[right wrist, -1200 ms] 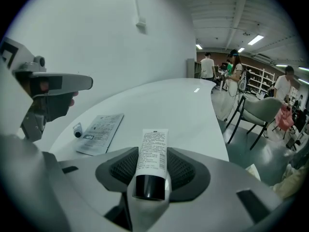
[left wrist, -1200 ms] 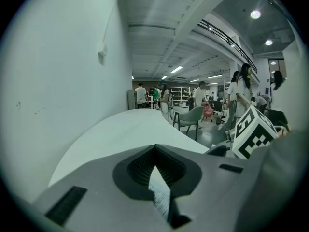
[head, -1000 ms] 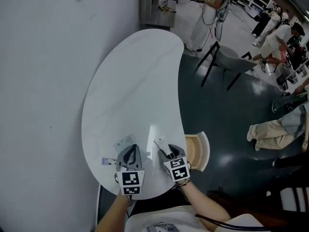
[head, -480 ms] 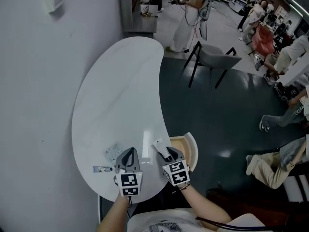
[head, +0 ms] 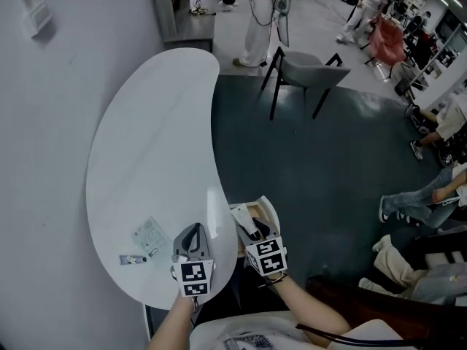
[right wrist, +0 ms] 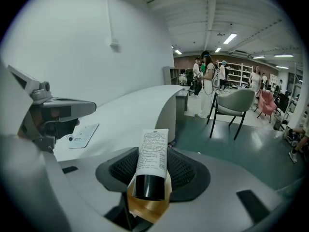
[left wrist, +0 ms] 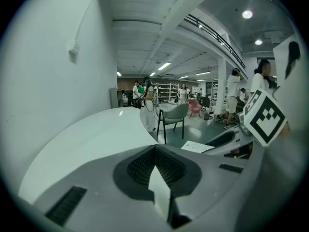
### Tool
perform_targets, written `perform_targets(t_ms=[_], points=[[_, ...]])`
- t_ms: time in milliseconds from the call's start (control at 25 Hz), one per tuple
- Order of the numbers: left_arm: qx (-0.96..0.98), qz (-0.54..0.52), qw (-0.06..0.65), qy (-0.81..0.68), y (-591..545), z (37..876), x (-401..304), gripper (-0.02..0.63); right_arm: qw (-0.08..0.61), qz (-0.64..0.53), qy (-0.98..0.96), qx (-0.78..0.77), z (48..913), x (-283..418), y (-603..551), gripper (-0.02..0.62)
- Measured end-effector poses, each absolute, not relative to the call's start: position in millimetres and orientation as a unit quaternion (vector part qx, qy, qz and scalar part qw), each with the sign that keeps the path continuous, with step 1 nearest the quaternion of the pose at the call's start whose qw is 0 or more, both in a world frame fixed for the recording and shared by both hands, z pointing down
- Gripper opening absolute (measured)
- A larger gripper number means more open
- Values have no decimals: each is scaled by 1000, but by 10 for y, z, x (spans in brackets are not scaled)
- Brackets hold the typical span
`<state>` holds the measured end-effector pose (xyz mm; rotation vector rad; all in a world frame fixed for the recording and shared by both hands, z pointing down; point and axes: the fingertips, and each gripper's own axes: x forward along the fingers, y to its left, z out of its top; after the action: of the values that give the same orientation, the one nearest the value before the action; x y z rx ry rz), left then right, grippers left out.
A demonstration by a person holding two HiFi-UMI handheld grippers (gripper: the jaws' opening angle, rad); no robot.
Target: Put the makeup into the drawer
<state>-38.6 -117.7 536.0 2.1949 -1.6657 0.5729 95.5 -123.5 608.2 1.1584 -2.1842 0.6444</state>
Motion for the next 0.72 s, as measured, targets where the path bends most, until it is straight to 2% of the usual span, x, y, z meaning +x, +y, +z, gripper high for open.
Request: perform_targets(t_ms=[720], points=[[787, 249, 169, -539, -1532, 5791, 99, 17, 305, 340, -779, 430, 7031, 1256, -1324, 196]])
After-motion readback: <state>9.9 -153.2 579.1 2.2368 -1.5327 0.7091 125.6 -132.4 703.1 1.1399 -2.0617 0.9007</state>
